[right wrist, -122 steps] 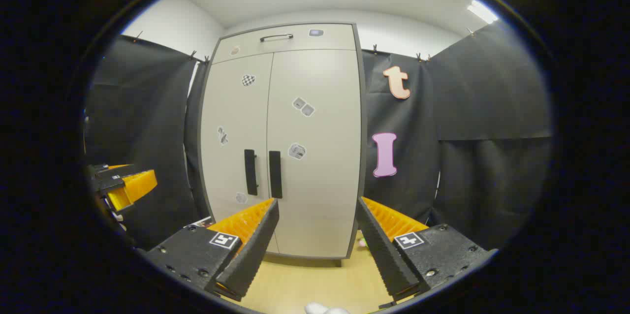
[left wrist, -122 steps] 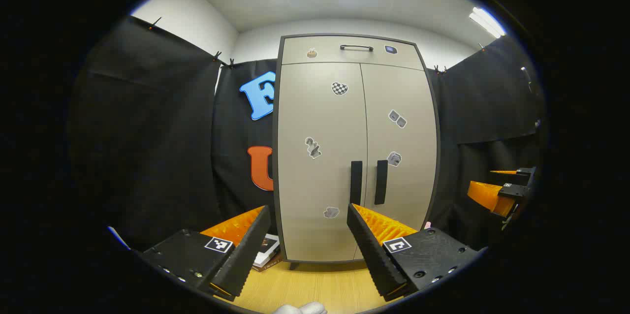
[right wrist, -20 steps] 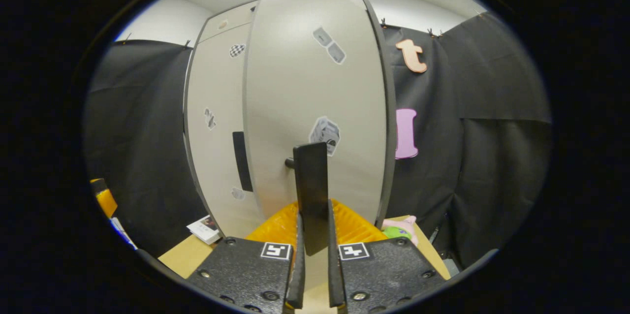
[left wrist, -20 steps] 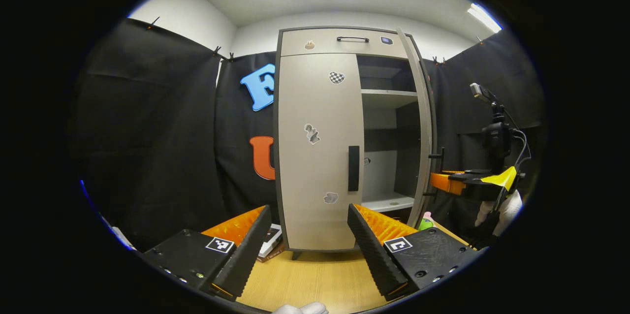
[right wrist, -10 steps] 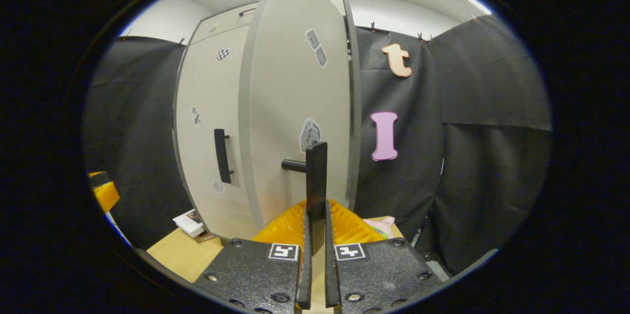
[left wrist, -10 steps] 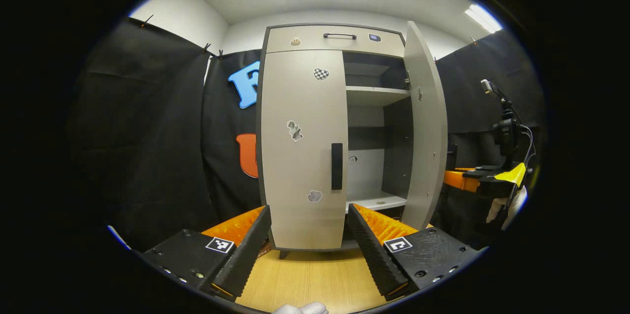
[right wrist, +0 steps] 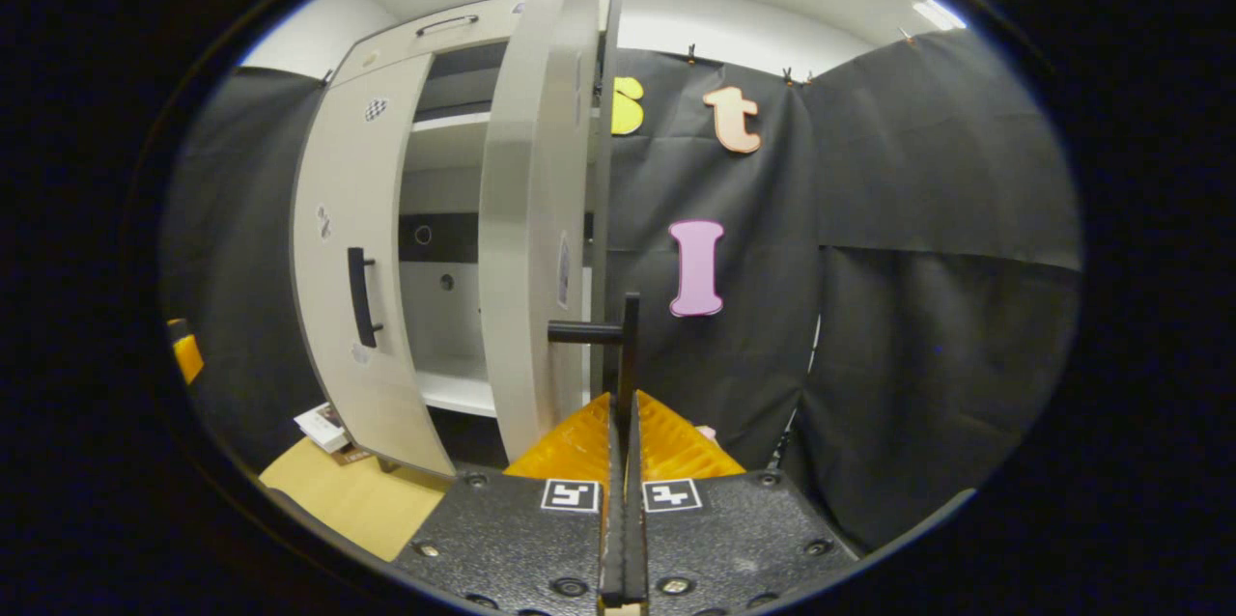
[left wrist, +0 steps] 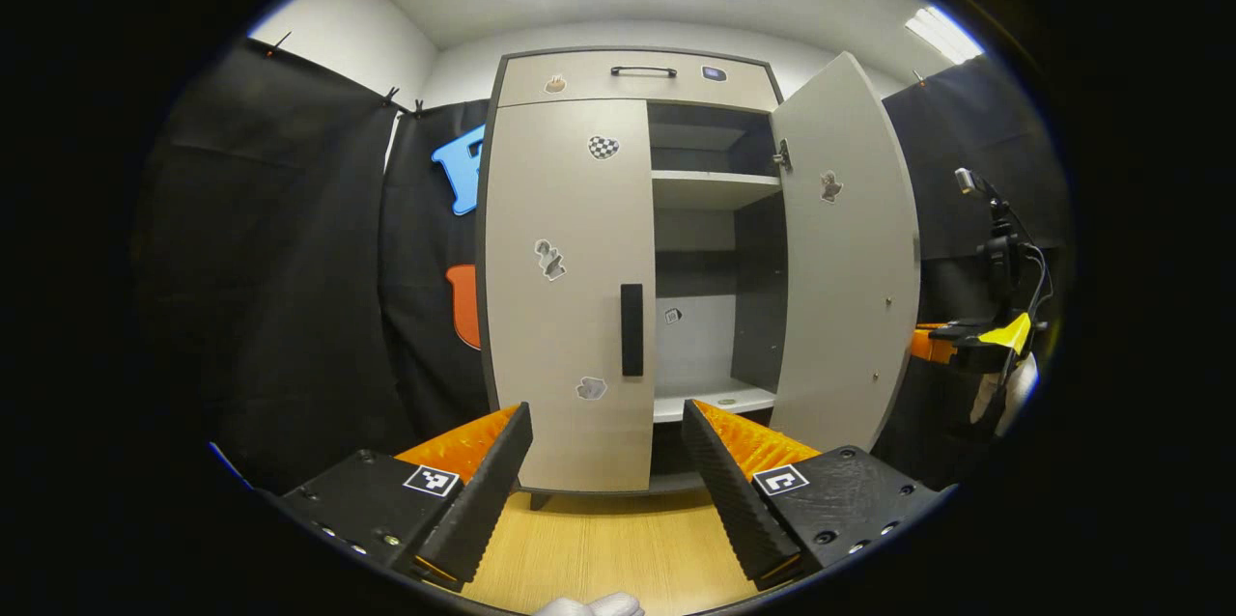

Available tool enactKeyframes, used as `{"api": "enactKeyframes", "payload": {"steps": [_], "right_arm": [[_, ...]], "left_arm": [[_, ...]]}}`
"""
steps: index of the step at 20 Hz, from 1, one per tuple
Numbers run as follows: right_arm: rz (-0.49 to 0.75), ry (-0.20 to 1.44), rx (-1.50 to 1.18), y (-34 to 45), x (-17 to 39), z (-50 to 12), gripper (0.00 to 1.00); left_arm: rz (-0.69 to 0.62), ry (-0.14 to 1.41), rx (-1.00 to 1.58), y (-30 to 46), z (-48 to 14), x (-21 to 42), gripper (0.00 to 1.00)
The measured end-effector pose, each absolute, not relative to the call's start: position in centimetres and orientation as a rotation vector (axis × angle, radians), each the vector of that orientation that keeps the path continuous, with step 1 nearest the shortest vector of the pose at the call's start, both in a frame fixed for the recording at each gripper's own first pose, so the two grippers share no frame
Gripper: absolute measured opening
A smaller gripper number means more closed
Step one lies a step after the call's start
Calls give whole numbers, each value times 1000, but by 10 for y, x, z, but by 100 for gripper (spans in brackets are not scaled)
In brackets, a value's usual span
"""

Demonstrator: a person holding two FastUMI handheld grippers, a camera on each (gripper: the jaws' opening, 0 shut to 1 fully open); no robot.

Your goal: Open the right door of the double-door shoe cabinet with the right hand, and open the left door with the left hand.

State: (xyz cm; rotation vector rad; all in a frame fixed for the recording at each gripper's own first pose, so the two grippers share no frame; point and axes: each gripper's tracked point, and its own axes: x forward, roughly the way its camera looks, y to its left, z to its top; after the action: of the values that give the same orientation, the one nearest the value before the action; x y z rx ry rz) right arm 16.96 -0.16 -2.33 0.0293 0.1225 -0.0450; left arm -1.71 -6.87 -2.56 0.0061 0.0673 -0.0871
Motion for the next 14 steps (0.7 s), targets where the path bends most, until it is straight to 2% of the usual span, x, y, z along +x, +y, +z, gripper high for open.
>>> {"api": "enactKeyframes", "payload": {"steps": [6, 14], "right_arm": [[8, 126, 12, -4, 172, -23, 2], [2, 139, -13, -8, 171, -23, 4]], "left_arm": [[-68, 67, 9, -87, -20, -13, 95], [-62, 74, 19, -96, -20, -8, 95]]}}
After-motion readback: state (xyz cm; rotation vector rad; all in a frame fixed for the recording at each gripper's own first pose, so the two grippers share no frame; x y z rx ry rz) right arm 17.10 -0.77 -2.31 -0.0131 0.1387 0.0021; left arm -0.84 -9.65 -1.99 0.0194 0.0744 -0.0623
